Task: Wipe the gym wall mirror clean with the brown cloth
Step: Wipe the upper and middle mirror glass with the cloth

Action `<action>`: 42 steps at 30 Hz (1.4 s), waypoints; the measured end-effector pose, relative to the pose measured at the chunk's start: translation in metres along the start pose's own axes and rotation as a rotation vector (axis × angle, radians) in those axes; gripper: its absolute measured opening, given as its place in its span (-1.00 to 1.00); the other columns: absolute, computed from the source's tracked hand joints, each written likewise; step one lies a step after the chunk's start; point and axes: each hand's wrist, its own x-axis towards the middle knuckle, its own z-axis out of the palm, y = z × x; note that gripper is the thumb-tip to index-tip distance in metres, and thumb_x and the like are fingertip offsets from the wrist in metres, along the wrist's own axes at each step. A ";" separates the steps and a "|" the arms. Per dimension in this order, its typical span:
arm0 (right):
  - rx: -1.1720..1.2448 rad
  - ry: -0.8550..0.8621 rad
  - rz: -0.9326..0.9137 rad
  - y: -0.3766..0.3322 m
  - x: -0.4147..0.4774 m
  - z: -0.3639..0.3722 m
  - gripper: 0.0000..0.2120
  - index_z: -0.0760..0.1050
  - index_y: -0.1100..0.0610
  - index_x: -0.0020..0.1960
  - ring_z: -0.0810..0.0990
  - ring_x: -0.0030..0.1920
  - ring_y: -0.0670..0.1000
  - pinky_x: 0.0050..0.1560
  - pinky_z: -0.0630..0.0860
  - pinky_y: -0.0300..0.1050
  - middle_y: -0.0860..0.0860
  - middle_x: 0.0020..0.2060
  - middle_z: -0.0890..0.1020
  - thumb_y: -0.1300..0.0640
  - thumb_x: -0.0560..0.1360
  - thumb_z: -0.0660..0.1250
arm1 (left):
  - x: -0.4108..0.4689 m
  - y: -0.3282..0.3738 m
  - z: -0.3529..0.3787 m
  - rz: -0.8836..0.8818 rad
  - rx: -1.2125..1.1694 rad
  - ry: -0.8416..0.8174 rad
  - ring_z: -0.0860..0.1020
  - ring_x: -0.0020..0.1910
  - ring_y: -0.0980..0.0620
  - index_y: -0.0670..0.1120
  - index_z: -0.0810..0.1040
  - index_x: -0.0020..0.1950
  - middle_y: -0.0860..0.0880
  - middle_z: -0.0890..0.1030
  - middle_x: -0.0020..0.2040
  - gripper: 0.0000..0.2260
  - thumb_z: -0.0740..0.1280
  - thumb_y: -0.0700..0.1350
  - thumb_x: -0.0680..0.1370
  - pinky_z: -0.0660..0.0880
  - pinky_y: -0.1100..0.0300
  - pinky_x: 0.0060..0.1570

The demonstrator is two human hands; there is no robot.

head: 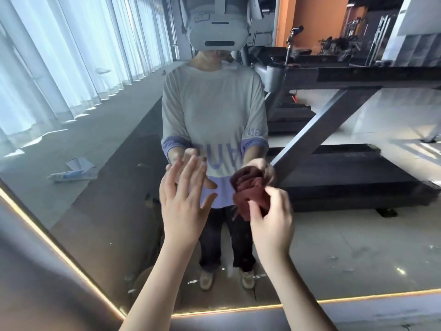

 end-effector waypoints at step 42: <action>0.026 0.089 0.035 0.029 0.013 -0.017 -0.79 0.52 0.24 -0.05 0.55 -0.01 0.20 -0.04 0.49 0.01 0.14 -0.02 0.56 0.12 0.41 0.31 | 0.009 0.035 0.009 -0.009 0.073 0.007 0.36 0.42 -0.24 -0.19 0.51 0.39 -0.19 0.51 0.40 -0.43 0.55 -0.25 0.40 0.41 -0.24 0.29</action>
